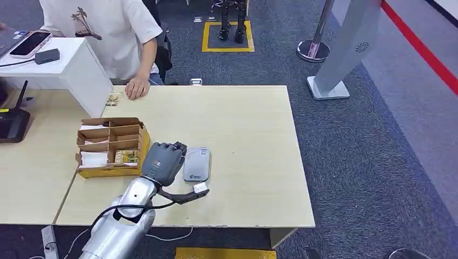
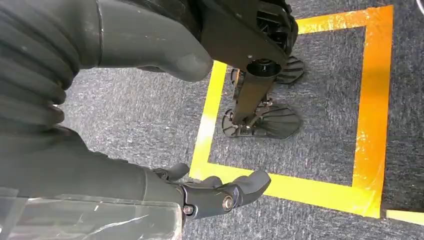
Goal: Pass the card to the sensor for recognition and then transmit it.
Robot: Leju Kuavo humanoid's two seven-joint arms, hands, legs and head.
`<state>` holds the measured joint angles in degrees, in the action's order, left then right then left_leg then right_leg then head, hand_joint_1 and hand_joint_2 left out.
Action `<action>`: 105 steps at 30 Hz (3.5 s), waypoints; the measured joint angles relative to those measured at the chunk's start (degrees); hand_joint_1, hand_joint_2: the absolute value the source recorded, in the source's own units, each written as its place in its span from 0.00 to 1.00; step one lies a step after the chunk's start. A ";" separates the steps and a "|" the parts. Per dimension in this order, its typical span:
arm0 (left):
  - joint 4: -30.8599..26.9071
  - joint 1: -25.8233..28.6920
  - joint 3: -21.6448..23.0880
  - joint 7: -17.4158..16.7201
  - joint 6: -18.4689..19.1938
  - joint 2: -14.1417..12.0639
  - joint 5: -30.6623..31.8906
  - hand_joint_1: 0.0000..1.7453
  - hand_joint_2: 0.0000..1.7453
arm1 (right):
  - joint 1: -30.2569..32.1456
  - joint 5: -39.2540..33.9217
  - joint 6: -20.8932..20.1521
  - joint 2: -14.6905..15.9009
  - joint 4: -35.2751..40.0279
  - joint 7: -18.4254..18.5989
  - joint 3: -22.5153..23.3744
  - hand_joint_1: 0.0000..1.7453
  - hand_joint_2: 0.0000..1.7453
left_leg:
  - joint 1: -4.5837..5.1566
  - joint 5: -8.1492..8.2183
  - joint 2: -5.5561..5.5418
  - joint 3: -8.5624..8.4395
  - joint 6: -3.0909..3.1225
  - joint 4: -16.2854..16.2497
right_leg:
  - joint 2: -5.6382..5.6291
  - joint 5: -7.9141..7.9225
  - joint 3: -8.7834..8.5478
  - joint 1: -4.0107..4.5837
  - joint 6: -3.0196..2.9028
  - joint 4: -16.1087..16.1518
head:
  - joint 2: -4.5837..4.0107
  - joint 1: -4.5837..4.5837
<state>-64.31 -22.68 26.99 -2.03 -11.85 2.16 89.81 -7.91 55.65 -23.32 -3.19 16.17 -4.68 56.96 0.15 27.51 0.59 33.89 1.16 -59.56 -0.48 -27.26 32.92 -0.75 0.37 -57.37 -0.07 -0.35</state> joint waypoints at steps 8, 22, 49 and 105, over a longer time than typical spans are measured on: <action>1.18 0.53 0.50 -0.39 -0.88 0.00 0.00 1.00 1.00 | 0.00 0.13 0.00 0.00 0.00 -0.02 0.00 0.00 1.00 | 0.00 0.00 0.00 0.01 0.00 0.00 | 0.00 0.00 0.00 0.00 0.00 0.00 | 0.00 0.00; 5.40 0.71 0.52 -3.06 -2.86 -0.50 0.00 1.00 1.00 | -0.23 1.20 0.00 0.00 0.22 0.17 0.00 0.00 1.00 | 0.00 0.00 -0.01 0.01 0.00 0.00 | 0.02 0.00 -0.01 0.00 0.00 0.00 | 0.00 0.00; 15.48 1.18 -2.08 -3.98 -6.80 1.49 0.00 1.00 1.00 | -0.84 2.08 0.00 0.00 0.31 0.09 0.48 0.00 1.00 | 0.01 -0.02 -0.22 0.01 0.03 0.00 | 0.20 0.00 -0.07 -0.01 0.01 0.00 | 0.00 0.02; -20.11 -5.20 -19.24 -9.22 -0.94 -8.68 0.02 1.00 1.00 | -0.78 6.19 0.00 -0.50 0.22 1.20 0.26 0.00 1.00 | -0.05 -0.07 -0.21 0.01 -0.04 0.01 | 0.18 0.00 -0.05 0.02 -0.01 -0.04 | 0.00 -0.02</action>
<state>-84.41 -27.89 7.76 -11.26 -12.79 -6.51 89.83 -8.68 61.83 -23.32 -3.69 16.39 -3.48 57.22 0.10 27.44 0.38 33.89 1.12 -59.55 -0.31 -27.26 32.87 -0.72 0.36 -57.41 -0.07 -0.37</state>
